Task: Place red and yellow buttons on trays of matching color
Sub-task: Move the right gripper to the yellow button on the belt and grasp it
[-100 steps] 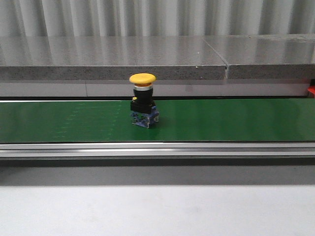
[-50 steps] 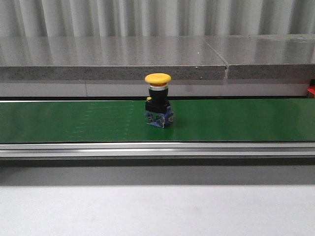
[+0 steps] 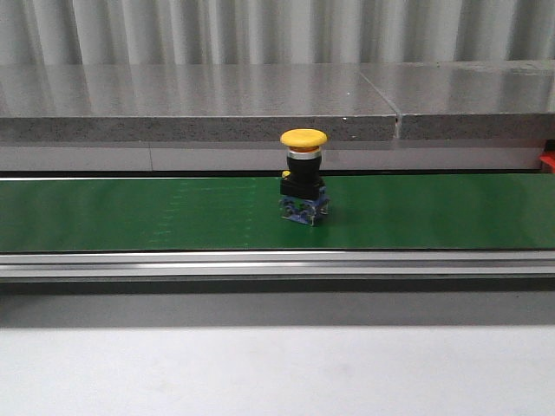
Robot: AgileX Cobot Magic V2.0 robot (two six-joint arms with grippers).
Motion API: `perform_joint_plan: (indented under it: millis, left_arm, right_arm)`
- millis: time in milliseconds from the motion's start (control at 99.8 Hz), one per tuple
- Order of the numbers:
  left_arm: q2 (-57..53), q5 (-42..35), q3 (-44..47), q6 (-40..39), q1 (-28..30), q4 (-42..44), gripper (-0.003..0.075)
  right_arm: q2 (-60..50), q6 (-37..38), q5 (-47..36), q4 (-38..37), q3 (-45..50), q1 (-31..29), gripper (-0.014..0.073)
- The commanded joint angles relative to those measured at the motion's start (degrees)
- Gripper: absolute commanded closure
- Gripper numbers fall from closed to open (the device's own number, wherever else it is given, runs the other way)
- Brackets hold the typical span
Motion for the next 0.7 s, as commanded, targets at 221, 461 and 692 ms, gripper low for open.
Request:
perform_joint_plan:
  millis: [221,461,692]
  left_arm:
    - [0.5,-4.4,-1.6,-0.2,-0.5,-0.5,0.0741]
    - [0.5,-4.4,-1.6,-0.2,-0.5,-0.5,0.0741]
    - [0.5,-4.4,-1.6,-0.2,-0.5,-0.5,0.0741]
  right_arm:
    - [-16.1,-3.2,3.4,1.2,0.1,4.8,0.0012]
    - [-24.5,-4.0,9.2,1.4,5.2,14.1,0.0012]
    - [-26.3,-11.3,13.8,1.4,10.3,23.6,0.0012]
